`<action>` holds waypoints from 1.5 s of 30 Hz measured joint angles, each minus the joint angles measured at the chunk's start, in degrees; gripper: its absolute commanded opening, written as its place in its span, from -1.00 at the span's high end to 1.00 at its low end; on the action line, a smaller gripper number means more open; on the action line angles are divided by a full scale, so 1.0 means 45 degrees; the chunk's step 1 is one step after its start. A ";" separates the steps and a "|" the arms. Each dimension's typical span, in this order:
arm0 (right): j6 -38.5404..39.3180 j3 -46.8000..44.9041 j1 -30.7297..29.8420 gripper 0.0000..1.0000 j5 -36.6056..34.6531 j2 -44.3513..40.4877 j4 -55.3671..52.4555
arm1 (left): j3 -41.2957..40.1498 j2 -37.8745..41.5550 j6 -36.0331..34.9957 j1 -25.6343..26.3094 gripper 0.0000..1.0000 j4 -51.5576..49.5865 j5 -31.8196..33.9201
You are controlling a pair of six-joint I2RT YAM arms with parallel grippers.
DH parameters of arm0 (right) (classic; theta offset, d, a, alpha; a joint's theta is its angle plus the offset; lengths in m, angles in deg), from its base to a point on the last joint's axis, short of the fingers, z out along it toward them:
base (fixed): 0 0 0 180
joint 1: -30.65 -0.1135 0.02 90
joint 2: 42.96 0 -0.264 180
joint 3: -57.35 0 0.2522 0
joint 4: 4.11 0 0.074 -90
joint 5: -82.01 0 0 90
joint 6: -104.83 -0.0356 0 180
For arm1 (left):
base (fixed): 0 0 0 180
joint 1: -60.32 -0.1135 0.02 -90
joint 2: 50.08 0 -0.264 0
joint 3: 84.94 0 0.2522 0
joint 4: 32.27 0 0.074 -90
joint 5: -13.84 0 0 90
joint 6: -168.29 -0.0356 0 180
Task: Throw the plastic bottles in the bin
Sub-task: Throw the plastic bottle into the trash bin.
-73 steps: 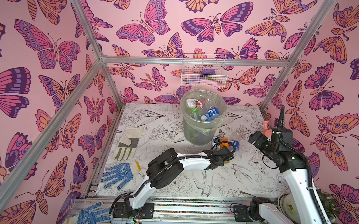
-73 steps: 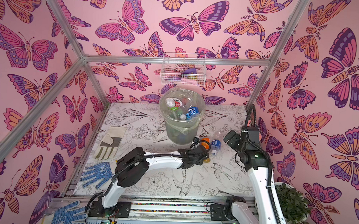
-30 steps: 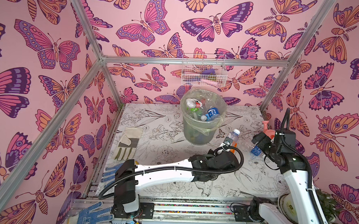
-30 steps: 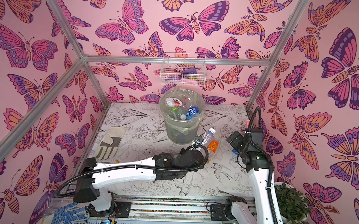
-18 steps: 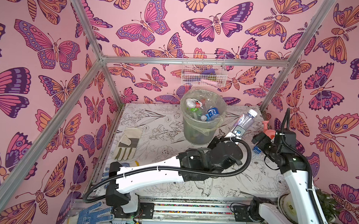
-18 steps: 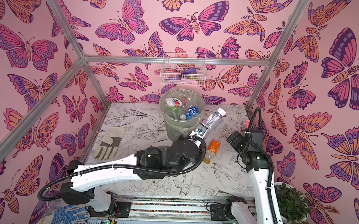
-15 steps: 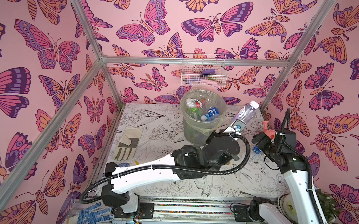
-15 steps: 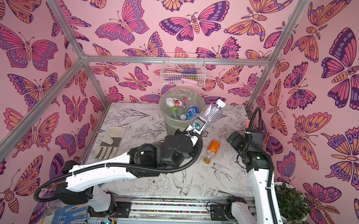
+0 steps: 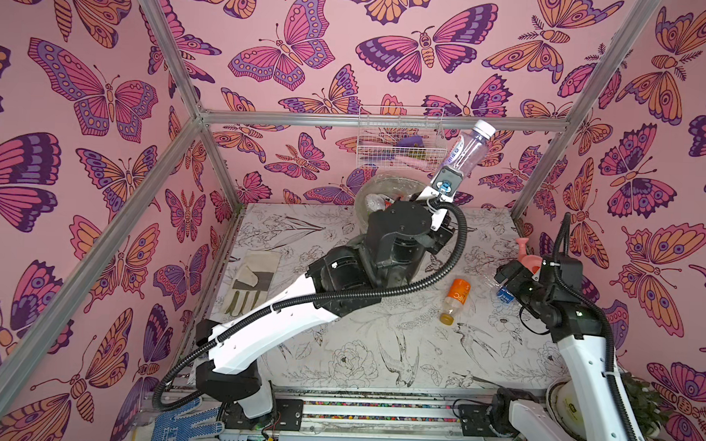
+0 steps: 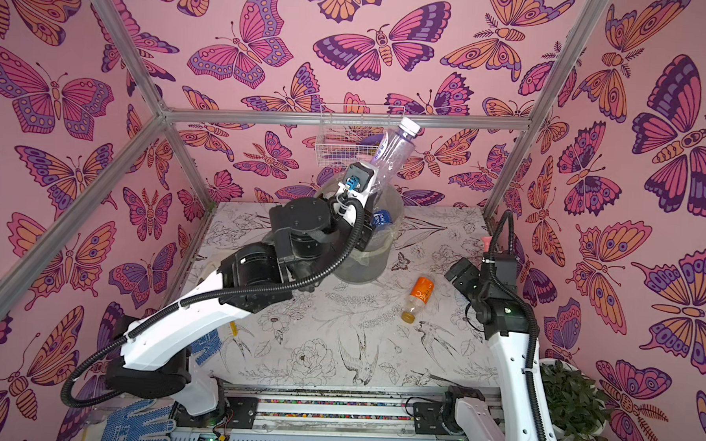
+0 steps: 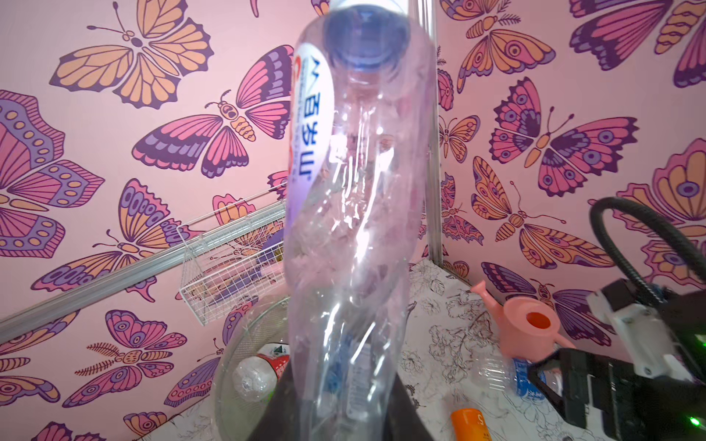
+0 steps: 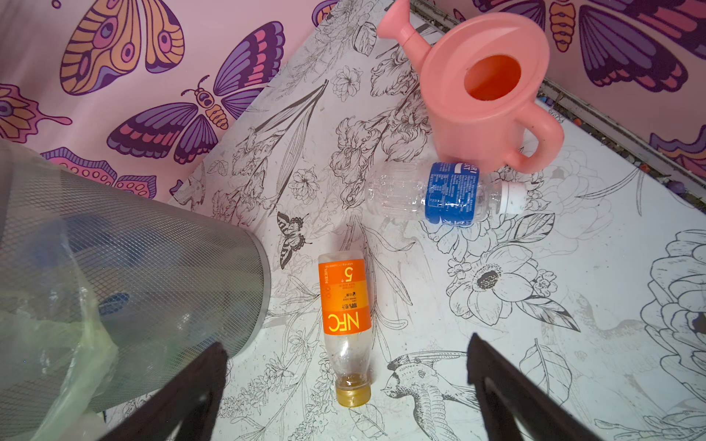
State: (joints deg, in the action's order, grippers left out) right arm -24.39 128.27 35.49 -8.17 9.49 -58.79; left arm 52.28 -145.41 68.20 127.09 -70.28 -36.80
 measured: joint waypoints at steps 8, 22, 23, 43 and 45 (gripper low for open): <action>0.0000 0.0000 0.0000 -0.98 0.0141 0.0000 0.0005 | 0.0617 -0.1632 0.2511 -0.3254 -0.97 -0.2997 -0.3157; 0.0000 0.0087 0.0000 -0.98 0.0306 -0.0180 0.0049 | 0.5935 -0.1681 0.1763 -0.1511 -0.96 -0.6314 -0.2016; 0.0000 0.0087 0.0000 -0.98 0.0301 -0.0180 0.0049 | 0.5430 -0.1093 0.1719 -0.1375 -0.96 -0.6096 -0.1860; 0.0442 -0.0860 -0.0015 -0.98 0.1010 0.2414 -0.0010 | -1.0958 0.9743 0.4619 -0.0981 -0.90 -0.0806 0.0622; 0.0437 -0.0937 -0.0136 -0.98 0.1015 0.2778 0.0000 | -1.1672 1.0239 0.5153 -0.1035 -0.89 -0.0889 0.0831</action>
State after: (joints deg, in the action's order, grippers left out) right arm -22.43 124.05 34.88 -3.61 21.99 -58.79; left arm -0.24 -99.33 91.39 122.43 -74.28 -33.06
